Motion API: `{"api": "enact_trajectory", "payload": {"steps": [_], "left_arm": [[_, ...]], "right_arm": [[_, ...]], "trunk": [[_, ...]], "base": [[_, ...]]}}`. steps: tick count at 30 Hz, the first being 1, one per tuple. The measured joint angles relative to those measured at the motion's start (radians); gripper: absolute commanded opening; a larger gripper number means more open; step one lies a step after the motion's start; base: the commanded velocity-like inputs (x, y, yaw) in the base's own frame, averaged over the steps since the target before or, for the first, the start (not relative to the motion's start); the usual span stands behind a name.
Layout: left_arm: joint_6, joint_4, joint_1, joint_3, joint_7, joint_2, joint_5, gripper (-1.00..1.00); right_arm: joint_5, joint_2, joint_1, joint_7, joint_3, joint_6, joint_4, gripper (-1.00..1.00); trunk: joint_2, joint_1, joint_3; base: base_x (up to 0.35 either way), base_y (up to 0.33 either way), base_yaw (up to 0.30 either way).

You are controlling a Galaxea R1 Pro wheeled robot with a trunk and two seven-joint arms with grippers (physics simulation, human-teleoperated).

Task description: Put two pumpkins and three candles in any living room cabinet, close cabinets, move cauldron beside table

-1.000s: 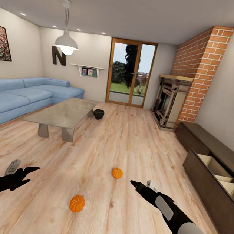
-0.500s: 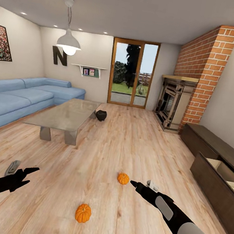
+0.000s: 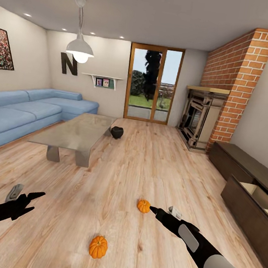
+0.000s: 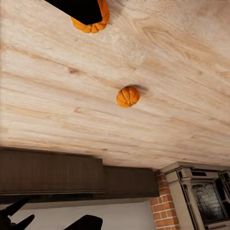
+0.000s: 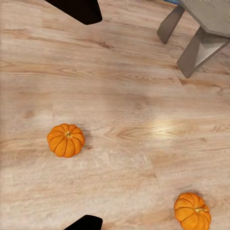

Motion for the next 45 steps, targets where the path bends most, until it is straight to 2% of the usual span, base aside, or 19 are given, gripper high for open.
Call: {"api": "enact_trajectory", "payload": {"steps": [4,11,14,17,20,23,45], "left_arm": [[0.0,-0.001,0.0,-0.002,0.001,-0.001,0.0,1.0],[-0.003,0.0,0.0,-0.003,0.007,-0.007,-0.002,1.0],[-0.005,0.0,0.0,-0.003,0.013,-0.011,-0.004,1.0],[-0.006,0.0,0.0,-0.004,0.014,-0.019,-0.009,1.0],[-0.007,0.0,0.0,-0.006,0.015,-0.035,-0.011,1.0],[-0.025,-0.001,0.0,-0.007,0.015,-0.051,-0.013,1.0],[-0.037,0.0,0.0,-0.008,0.015,-0.058,-0.011,1.0]], "right_arm": [[-0.002,-0.004,0.0,0.006,-0.001,0.001,0.0,1.0],[-0.002,-0.007,0.0,0.071,-0.002,0.042,-0.011,1.0],[-0.002,-0.007,0.0,0.119,-0.004,0.086,-0.069,1.0],[-0.003,-0.007,0.0,0.136,-0.007,0.121,-0.137,1.0],[-0.006,-0.008,0.0,0.142,-0.012,0.145,-0.182,1.0],[-0.015,-0.009,0.0,0.143,-0.037,0.155,-0.202,1.0],[-0.021,-0.009,0.0,0.137,-0.047,0.158,-0.203,1.0]], "trunk": [[-0.028,0.015,-0.013],[-0.077,0.042,-0.034],[-0.098,0.054,-0.044],[-0.119,0.065,-0.053],[-0.14,0.077,-0.063],[-0.161,0.088,-0.072],[-0.315,0.173,-0.141]], "base": [[0.0,0.0,0.0],[0.0,0.0,0.0],[0.0,0.0,0.0],[0.0,0.0,0.0],[0.0,0.0,0.0],[0.0,0.0,0.0],[0.0,0.0,0.0]]}}
